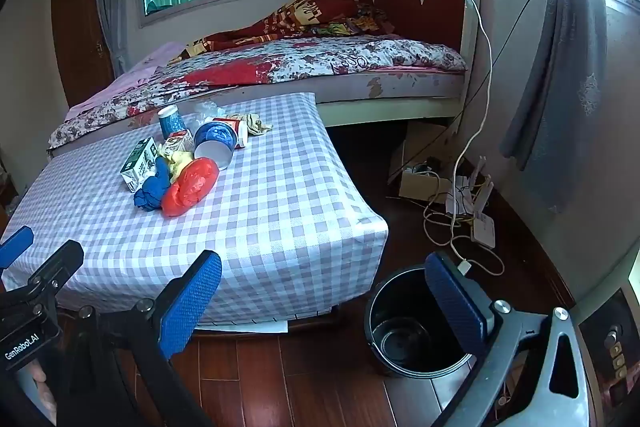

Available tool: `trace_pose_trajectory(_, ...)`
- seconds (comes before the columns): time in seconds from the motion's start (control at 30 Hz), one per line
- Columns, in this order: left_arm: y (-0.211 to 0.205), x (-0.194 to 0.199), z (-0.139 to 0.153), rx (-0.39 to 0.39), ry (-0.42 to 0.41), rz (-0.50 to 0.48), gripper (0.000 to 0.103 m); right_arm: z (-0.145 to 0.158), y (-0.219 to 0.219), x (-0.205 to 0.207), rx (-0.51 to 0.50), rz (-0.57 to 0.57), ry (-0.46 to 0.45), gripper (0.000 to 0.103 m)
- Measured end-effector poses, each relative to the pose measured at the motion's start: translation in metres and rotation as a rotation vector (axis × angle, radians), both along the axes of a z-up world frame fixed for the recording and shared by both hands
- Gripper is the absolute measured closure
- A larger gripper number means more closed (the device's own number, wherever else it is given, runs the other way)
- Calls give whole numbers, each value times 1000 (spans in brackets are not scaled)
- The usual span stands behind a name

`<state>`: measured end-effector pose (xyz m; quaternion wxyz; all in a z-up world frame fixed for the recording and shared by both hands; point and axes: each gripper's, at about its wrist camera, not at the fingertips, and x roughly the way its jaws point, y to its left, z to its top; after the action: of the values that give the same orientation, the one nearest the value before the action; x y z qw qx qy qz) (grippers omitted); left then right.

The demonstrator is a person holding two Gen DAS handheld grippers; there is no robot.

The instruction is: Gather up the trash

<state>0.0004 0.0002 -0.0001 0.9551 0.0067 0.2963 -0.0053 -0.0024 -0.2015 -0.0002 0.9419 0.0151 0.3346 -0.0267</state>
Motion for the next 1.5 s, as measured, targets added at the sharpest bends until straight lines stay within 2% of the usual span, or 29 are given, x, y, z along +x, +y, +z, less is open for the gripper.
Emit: trace_pose_trajectory(1.5, -1, -5, -7, -3, -2, -4, 1, -3, 1, -3, 4, -2, 9, 1)
